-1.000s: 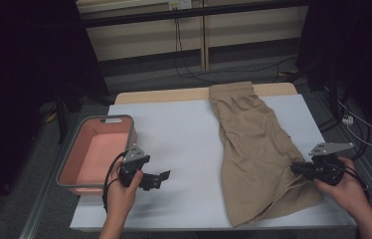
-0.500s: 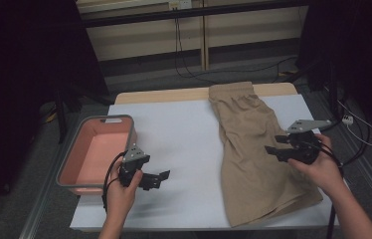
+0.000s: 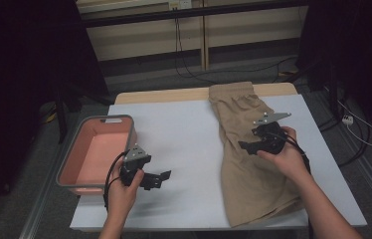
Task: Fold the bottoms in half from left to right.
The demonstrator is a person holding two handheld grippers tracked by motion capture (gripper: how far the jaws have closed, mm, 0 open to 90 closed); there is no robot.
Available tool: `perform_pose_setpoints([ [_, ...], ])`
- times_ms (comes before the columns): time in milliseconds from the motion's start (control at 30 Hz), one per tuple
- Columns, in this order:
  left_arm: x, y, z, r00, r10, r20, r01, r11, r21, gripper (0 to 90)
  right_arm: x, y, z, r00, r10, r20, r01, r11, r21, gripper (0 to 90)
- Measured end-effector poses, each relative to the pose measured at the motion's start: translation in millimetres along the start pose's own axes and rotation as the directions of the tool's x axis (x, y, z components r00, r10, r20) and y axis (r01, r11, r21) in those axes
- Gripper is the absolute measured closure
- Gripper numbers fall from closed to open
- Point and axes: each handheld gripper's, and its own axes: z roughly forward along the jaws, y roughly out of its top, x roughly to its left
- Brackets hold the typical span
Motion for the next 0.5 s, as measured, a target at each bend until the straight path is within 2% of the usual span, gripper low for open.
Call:
perform_pose_setpoints([
  [333,1.3,0.1,0.3,1.0000,0.002,0.000,-0.002,1.0000,0.001,5.5,9.2,16.5,27.0,0.9997,0.009,-0.021,-0.009,1.000,-0.014,47.5],
  [500,0.8,0.6,0.4,1.0000,0.001,0.000,-0.001,1.0000,0.001,5.5,17.7,20.8,39.2,0.9992,-0.011,-0.037,0.011,1.000,-0.014,55.4],
])
